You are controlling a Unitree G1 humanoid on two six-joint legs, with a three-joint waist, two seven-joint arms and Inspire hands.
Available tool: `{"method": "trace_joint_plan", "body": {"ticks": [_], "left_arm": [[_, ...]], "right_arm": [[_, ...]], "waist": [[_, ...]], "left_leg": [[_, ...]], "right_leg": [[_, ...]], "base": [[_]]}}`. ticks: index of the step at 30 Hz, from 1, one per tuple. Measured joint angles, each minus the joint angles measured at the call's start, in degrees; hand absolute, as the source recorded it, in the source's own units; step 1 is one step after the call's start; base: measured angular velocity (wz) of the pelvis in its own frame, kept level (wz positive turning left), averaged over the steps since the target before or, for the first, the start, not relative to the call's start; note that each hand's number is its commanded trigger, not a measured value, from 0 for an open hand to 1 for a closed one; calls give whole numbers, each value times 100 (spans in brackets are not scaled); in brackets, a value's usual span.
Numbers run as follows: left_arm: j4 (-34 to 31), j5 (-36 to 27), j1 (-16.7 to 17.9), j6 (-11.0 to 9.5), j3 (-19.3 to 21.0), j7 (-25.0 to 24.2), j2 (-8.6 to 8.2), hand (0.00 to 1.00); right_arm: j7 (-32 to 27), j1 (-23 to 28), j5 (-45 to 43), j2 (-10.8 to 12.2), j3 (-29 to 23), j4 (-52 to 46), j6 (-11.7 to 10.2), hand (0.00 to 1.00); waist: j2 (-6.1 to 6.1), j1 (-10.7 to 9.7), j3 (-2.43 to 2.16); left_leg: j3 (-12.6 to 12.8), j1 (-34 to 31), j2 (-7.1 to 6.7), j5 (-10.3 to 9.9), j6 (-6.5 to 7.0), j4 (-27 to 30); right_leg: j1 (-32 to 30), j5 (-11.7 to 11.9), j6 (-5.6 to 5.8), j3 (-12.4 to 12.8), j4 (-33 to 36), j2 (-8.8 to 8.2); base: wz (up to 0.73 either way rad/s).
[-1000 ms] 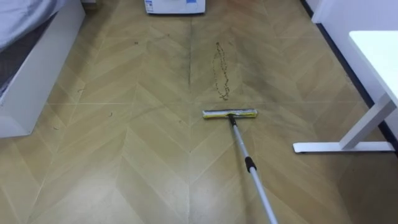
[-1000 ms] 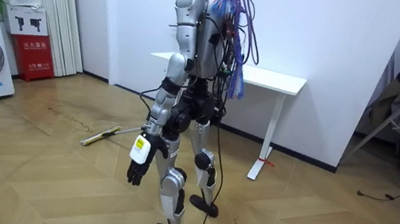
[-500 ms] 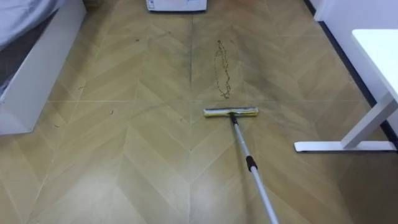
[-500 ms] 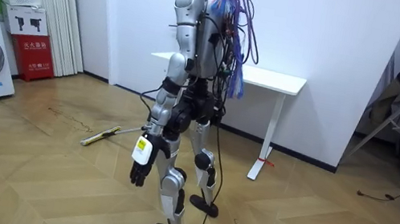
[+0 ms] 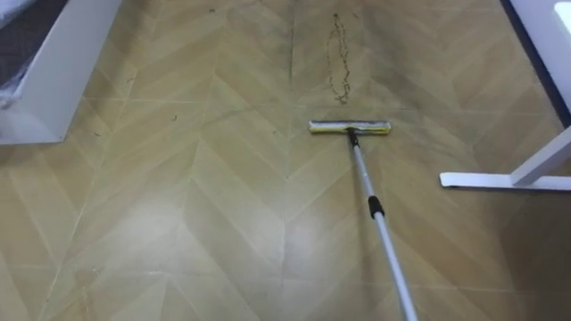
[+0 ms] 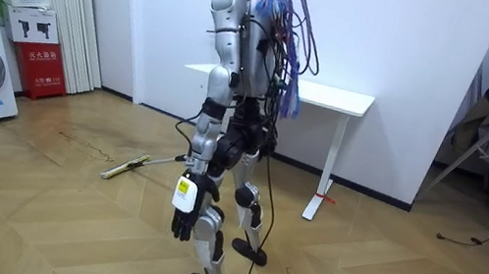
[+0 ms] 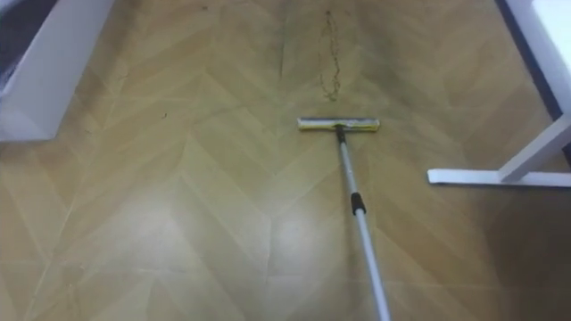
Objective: Mop floor
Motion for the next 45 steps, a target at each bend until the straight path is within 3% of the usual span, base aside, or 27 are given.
{"method": "trace_joint_plan", "body": {"ticks": [3, 9, 14, 17, 18, 19, 20, 21, 22, 23, 24, 25, 26, 27, 28, 29, 30, 31, 32, 34, 35, 36, 37, 39, 42, 44, 45], "left_arm": [[81, 1, -107, -9, -129, 14, -8, 0], [185, -445, -135, -4, -114, 42, 23, 0], [383, -601, -250, 11, -157, -11, 34, 0], [392, -885, -312, 6, -472, -22, 98, 0], [401, -1141, -302, 5, -640, -17, 202, 0], [401, -1374, -286, 6, -756, -17, 296, 0], [401, -1441, -266, 5, -781, -14, 331, 0], [390, -1560, -214, 5, -863, -21, 377, 0], [386, -1565, -155, -1, -930, -55, 390, 0], [390, -1552, -115, -8, -940, -90, 393, 0], [395, -1537, -67, -16, -934, -184, 404, 0], [396, -1522, 27, -37, -933, -289, 421, 0], [389, -1505, 38, -50, -935, -333, 423, 0], [399, -1408, 70, -51, -929, -429, 422, 0], [472, -1305, -7, -34, -900, -528, 421, 0], [537, -1296, -90, -33, -869, -565, 414, 0], [668, -1302, -187, -21, -866, -637, 430, 0], [701, -1297, -269, -16, -852, -635, 402, 0], [705, -1295, -317, -13, -824, -624, 381, 0], [698, -1297, -449, -52, -752, -506, 326, 0], [698, -1299, -484, -64, -749, -465, 317, 0], [675, -1303, -514, -119, -759, -388, 302, 0], [587, -1303, -516, -183, -800, -325, 258, 0], [543, -1302, -518, -282, -895, -249, 204, 0], [546, -1297, -425, -292, -886, -102, 100, 0], [547, -1301, -338, -289, -887, -41, 61, 0], [550, -1301, -331, -280, -887, 10, 54, 0]], "right_arm": [[-29, -97, 185, -5, -5, 257, -21, 100], [-47, -143, 540, -20, 0, 442, 43, 100], [-38, -722, 530, -65, -3, 733, 273, 100], [44, -1333, 511, -326, -62, 869, 301, 100], [90, -1661, 544, -475, -51, 871, 277, 100], [137, -2011, 558, -637, -52, 873, 224, 100], [160, -2181, 567, -714, -49, 871, 189, 100], [239, -2429, 580, -879, 6, 847, 100, 100], [345, -2551, 646, -1014, 124, 859, 27, 100], [397, -2602, 699, -1054, 179, 854, -14, 100], [509, -2649, 827, -1080, 180, 849, -76, 100], [579, -2591, 1062, -1069, 244, 849, -77, 100], [597, -2514, 1185, -1067, 321, 847, -79, 100], [622, -2301, 1376, -1067, 409, 846, -81, 100], [673, -2006, 1505, -1076, 397, 845, -108, 100], [700, -1834, 1549, -1091, 385, 867, -127, 100], [729, -1518, 1558, -1094, 379, 1000, -126, 100], [722, -1230, 1541, -1106, 370, 1195, -113, 100], [690, -1082, 1540, -1106, 369, 1283, -113, 100], [615, -502, 1538, -977, 383, 1377, 42, 100], [591, -398, 1541, -917, 379, 1393, 71, 100], [536, -272, 1538, -807, 380, 1400, 114, 100], [463, -233, 1537, -740, 394, 1389, 113, 100], [341, -240, 1522, -657, 395, 1298, 103, 100], [145, -311, 1365, -500, 411, 1277, 114, 100], [68, -486, 1190, -479, 409, 1286, 185, 100], [7, -687, 1123, -484, 410, 1269, 232, 100]], "waist": [[83, 19, 40], [130, 186, 44], [154, 317, 47], [130, 516, 45], [36, 658, 65], [-76, 807, 94], [-145, 850, 110], [-251, 963, 163], [-255, 1056, 156], [-246, 1081, 146], [-280, 1103, 166], [-276, 1106, 167], [-256, 1103, 163], [-192, 1106, 153], [-61, 1067, 115], [-20, 1027, 105], [16, 890, 79], [82, 712, 19], [120, 615, 19], [289, 438, -63], [325, 391, -61], [379, 295, -43], [477, 247, 8], [589, 162, 23], [556, 194, 52], [569, 192, 47], [578, 177, 81]], "left_leg": [[-77, -491, -58, -73, 72, 329], [-17, -1201, -95, -217, 112, 834], [-378, -1648, -79, -285, -61, 1430], [-434, -2419, 60, -102, -237, 2489], [-358, -2903, 178, 296, -253, 3207], [-341, -3438, 260, 1039, -245, 3949], [-356, -3715, 265, 1503, -270, 4277], [-358, -4186, 266, 2113, -283, 5018], [-308, -4539, 254, 1831, -207, 5710], [-242, -4600, 244, 1603, -171, 5798], [-60, -4525, 210, 1228, -108, 5450], [90, -4210, 198, 996, -119, 4589], [125, -3974, 203, 932, -131, 4067], [159, -3524, 198, 834, -85, 3049], [161, -3258, 119, 242, 53, 2606], [184, -3200, 69, 27, 157, 2483], [314, -3133, -68, -103, 408, 2358], [453, -3102, -172, -238, 619, 2353], [479, -3070, -274, -315, 708, 2369], [497, -2882, -470, -595, 883, 2400], [476, -2806, -504, -654, 909, 2386], [328, -2685, -633, -748, 941, 2339], [44, -2628, -767, -778, 926, 2314], [-276, -2503, -907, -781, 919, 2111], [-644, -2065, -1056, -777, 916, 1696], [-948, -1928, -1117, -787, 881, 1610], [-1207, -1872, -1207, -807, 843, 1662]], "right_leg": [[-467, -75, 58, -12, 357, -76], [-1377, -315, 81, 58, 1203, -222], [-1721, -593, -159, -168, 1829, -189], [-2142, -907, -401, -315, 2462, -235], [-2357, -1017, -508, -282, 2783, -230], [-2512, -1109, -592, -230, 3045, -213], [-2572, -1157, -637, -192, 3165, -217], [-2589, -1267, -718, -145, 3375, -218], [-2555, -1366, -722, -129, 3506, -222], [-2534, -1396, -687, -126, 3521, -223], [-2466, -1436, -624, -92, 3509, -230], [-2385, -1475, -549, -67, 3459, -200], [-2330, -1489, -523, -69, 3417, -158], [-2241, -1547, -475, -93, 3344, -117], [-2177, -1607, -381, -103, 3248, -133], [-2132, -1623, -341, -105, 3175, -145], [-2059, -1608, -216, -72, 3081, -288], [-2099, -1587, -134, 106, 3271, -385], [-2183, -1488, -101, 229, 3485, -443], [-2600, -628, -13, 698, 4352, -419], [-2659, -422, -2, 763, 4492, -398], [-2777, -277, 7, 862, 4650, -370], [-2985, -342, 7, 957, 4632, -259], [-3319, -502, 50, 929, 4302, -111], [-3368, -555, 23, 886, 2813, 182], [-3321, -385, -95, 598, 2027, 308], [-3231, -159, -249, 471, 1818, 359]], "base": [[10], [-9], [4], [25], [-9], [-15], [-12], [-7], [-4], [0], [8], [10], [6], [9], [16], [42], [61], [65], [53], [19], [-13], [-38], [-49], [-66], [-70], [-52], [-10]]}}
